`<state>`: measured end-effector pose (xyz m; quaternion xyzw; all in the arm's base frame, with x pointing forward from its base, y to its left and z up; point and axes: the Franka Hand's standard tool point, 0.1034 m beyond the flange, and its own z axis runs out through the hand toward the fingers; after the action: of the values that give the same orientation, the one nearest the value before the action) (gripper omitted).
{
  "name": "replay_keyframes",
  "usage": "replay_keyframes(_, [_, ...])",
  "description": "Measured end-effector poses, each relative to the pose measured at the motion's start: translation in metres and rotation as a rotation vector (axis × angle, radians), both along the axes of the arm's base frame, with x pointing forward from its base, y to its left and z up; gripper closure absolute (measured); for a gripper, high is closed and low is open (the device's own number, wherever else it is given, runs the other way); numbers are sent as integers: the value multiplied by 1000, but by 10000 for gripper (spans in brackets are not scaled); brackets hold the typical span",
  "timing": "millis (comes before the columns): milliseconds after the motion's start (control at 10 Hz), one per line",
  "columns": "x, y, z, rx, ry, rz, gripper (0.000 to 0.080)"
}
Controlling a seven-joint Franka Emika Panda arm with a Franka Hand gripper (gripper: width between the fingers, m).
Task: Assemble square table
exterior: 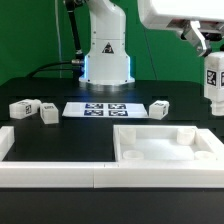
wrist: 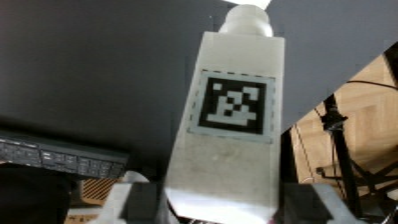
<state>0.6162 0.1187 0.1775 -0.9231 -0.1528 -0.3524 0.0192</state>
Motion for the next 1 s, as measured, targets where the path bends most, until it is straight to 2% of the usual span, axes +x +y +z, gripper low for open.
replay_keyframes(100, [-7,-3,-23,-37,15,15,511])
replay_keyframes(200, [-5,-6,-33,-65,22,23,511])
replay_keyframes(300, [-9,-5,-40,-70,24,11,511])
replay_keyframes(400, [-20,-6,-62,-83,65,9,511])
replay_keyframes(600, [-12,-6,-55,-80,66,7,511])
replay_keyframes(800, [-14,-6,-59,-81,75,8,511])
replay_keyframes(1000, [-8,-5,-54,-84,66,12,511])
